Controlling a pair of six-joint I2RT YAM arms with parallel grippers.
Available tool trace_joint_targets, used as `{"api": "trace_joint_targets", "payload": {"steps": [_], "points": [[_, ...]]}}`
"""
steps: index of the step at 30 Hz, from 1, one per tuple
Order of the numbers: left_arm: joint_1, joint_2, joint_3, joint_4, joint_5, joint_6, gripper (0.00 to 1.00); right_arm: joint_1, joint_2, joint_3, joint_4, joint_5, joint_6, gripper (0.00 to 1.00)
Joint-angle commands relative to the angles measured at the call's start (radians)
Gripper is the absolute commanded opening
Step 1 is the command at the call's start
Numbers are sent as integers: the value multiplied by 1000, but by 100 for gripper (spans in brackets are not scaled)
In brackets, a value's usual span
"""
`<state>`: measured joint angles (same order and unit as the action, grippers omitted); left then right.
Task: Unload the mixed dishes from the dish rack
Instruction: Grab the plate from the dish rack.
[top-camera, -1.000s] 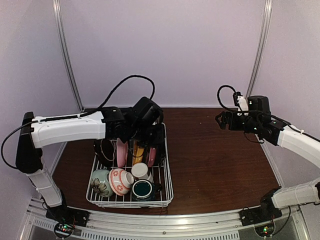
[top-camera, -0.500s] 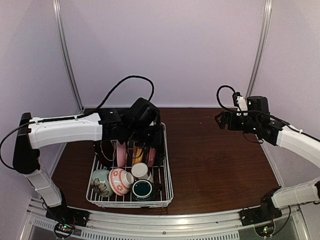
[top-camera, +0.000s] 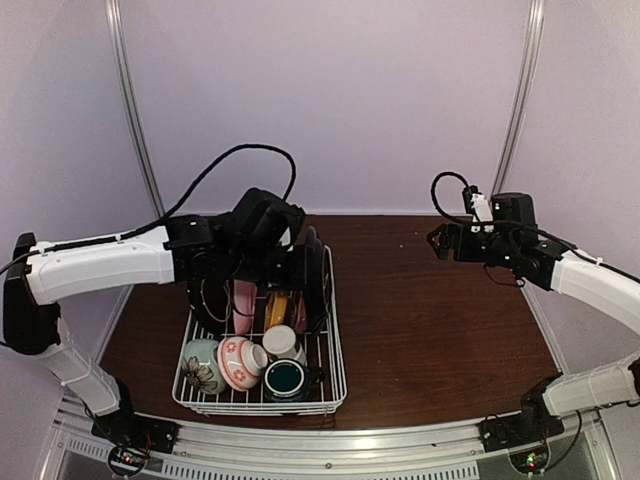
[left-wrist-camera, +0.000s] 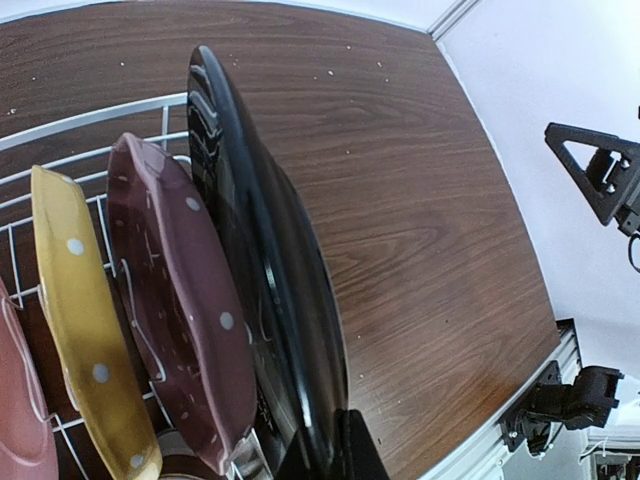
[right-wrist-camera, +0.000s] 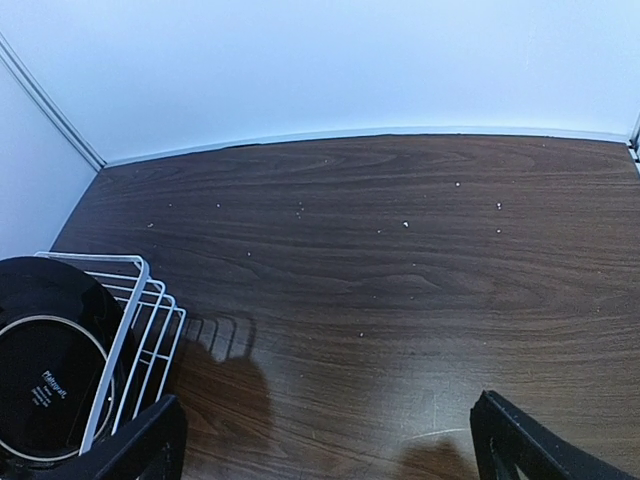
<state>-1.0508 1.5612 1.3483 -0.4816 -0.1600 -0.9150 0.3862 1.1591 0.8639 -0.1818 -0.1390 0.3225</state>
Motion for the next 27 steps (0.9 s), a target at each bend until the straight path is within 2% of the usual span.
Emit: {"api": "trace_joint_targets", "payload": {"steps": [1,10,17,21,27], "points": [[4,-112,31,150,3,60,0,2,16,25,32,-23,24,100],[2,-199,66,132,-8,83,0,3,29,36,29,-26,30,100],[0,-239,91,120,-19,158,0,2,34,64,16,-23,29,100],[-15,-256,120,120,-46,262,0,2,30,76,22,-22,36,100],[-16,-247,162,147,-35,495,0,2,11,106,6,-11,30,100]]}}
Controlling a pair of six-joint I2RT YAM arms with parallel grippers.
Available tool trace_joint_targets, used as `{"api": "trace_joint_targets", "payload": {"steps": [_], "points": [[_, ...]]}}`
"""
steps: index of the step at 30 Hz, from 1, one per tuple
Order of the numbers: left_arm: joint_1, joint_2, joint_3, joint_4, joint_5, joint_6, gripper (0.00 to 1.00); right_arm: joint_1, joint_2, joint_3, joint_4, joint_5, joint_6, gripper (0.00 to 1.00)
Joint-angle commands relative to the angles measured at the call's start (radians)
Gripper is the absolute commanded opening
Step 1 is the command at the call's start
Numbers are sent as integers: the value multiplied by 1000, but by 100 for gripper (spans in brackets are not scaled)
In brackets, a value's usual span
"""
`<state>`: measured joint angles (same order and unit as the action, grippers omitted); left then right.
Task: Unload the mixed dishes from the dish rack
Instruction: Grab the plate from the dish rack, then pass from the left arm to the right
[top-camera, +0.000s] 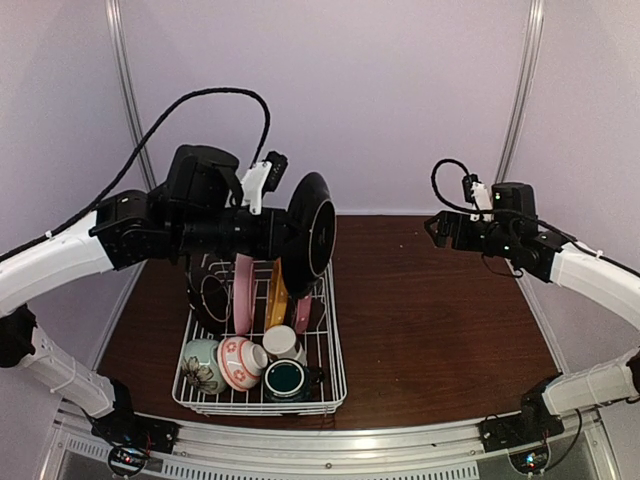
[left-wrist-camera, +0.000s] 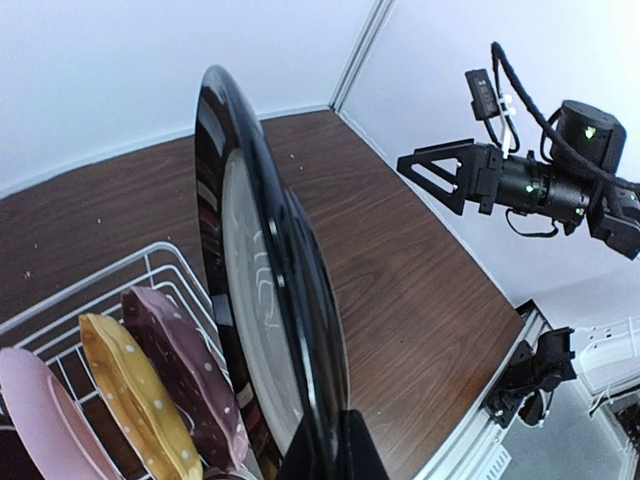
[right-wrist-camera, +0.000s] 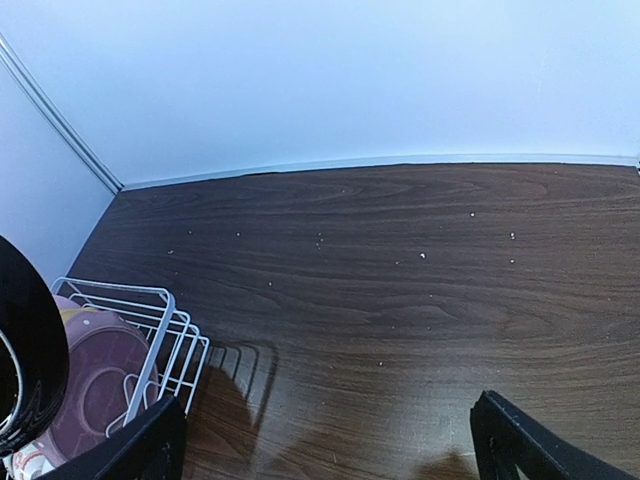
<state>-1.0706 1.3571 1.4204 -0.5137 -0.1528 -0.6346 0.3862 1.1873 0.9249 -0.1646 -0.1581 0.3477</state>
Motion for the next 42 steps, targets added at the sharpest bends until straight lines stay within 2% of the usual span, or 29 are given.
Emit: {"api": "trace_joint_targets", "payload": {"steps": [1,11,18,24,31,34,42], "points": [[3,-38,96,192,-35,243,0,2,-22,51,-19,16,10,100],[3,7,101,300,63,499,0,2,-137,111,-116,49,9,100],[0,15,22,321,66,815,0,2,-148,240,-329,-5,-63,100],[-63,-28,-150,449,-53,1081,0,2,-153,307,-427,-115,-62,100],[-187,17,-219,561,-279,1368,0,2,-141,354,-523,-215,-42,100],[-216,29,-233,611,-334,1451,0,2,-129,390,-557,-257,-37,100],[-277,35,-322,813,-426,1740,0,8,-107,312,-474,-405,97,100]]}}
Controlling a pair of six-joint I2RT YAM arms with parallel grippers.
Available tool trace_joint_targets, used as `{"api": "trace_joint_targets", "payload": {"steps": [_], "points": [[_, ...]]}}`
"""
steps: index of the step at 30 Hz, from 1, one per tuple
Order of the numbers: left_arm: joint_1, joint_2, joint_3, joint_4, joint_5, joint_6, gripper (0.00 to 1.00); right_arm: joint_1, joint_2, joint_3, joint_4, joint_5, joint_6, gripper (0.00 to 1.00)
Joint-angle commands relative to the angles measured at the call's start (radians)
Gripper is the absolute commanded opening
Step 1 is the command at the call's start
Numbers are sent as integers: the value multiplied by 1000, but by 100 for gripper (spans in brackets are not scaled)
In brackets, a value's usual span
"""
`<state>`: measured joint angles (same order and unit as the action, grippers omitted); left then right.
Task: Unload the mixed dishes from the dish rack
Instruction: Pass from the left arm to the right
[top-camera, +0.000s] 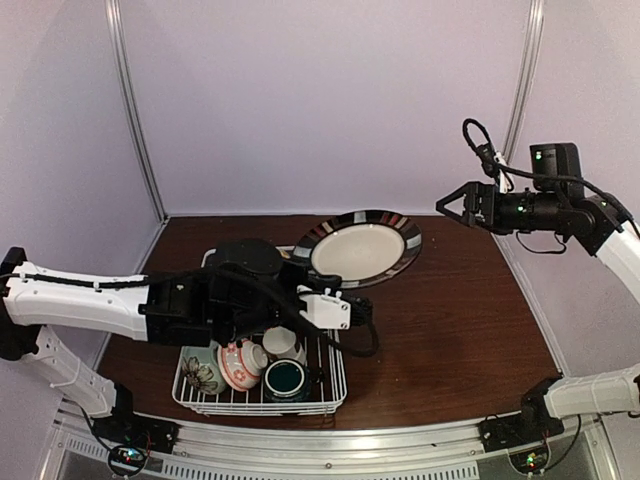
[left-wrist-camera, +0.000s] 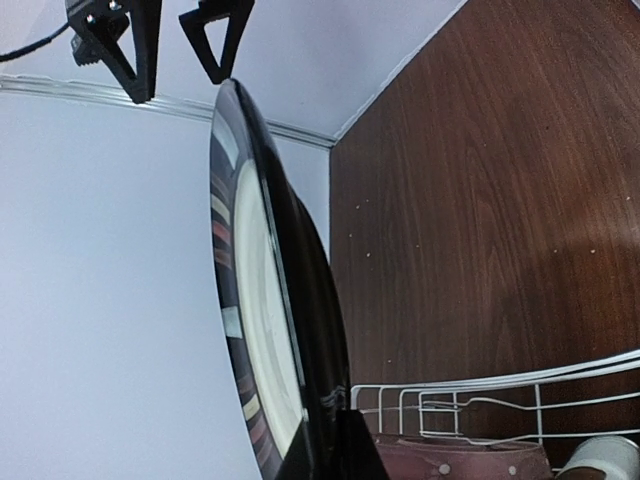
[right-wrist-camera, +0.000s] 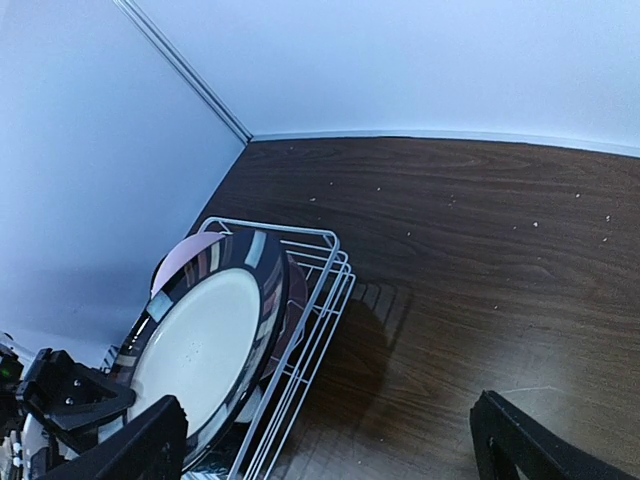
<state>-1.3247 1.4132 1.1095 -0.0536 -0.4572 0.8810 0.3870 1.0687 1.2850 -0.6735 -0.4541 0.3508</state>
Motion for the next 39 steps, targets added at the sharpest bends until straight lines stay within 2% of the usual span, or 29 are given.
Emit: {"api": "trace_joint_targets", "payload": {"steps": [1,7,11,18,35,37,39], "points": [[-26,-17,-18,366,-132,253,0,7,13,-57,46,-127,113,100],[-34,2,-36,383,-154,319,0,9,20,-74,55,-169,175,100],[-41,17,-37,371,-151,324,0,20,24,-122,69,-182,196,93],[-51,39,-41,373,-149,342,0,48,42,-163,103,-224,215,71],[-52,61,-52,401,-149,357,0,82,87,-253,190,-295,306,29],[-51,67,-55,414,-155,365,0,82,91,-259,218,-322,330,20],[-52,73,-62,429,-160,372,0,83,96,-262,238,-345,350,8]]}}
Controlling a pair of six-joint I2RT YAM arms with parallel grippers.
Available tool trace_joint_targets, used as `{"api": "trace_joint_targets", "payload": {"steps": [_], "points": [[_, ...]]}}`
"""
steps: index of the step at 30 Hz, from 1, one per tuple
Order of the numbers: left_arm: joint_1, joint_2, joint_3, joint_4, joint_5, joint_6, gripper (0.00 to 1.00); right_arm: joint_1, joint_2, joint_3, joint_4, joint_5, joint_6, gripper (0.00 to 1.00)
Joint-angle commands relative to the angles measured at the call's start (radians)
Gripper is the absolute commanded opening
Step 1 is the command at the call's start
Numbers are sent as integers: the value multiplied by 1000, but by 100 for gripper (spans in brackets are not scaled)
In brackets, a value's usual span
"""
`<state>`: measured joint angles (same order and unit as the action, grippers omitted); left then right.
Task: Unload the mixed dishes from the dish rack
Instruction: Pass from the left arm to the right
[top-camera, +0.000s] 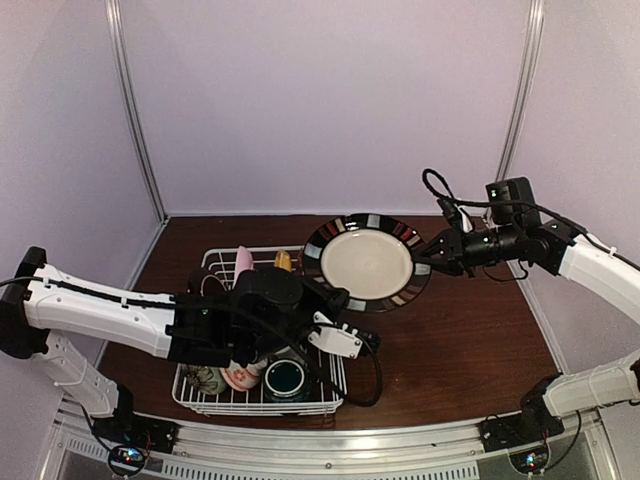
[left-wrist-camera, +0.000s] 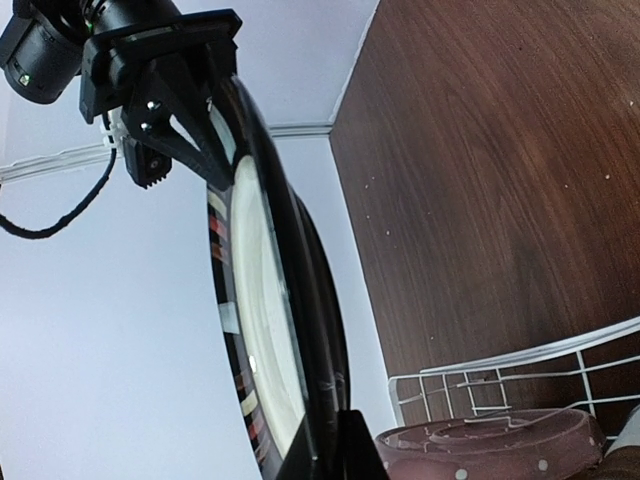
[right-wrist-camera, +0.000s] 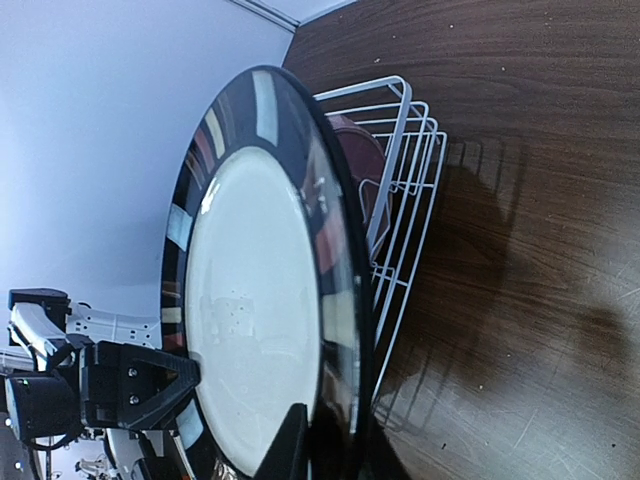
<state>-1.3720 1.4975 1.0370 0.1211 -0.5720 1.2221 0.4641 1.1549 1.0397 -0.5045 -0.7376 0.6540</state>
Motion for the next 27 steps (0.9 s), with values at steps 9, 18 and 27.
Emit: {"api": "trace_joint_targets", "payload": {"steps": [9,18,27], "points": [[-5,-10,-31,358,-58,78,41,-4,6,-40,170,-102,104,0],[-5,-33,-46,359,-56,83,73,-83,-13,-84,456,-122,292,0],[-5,-66,-60,400,-73,85,98,-229,34,-58,615,-113,379,0]]}}
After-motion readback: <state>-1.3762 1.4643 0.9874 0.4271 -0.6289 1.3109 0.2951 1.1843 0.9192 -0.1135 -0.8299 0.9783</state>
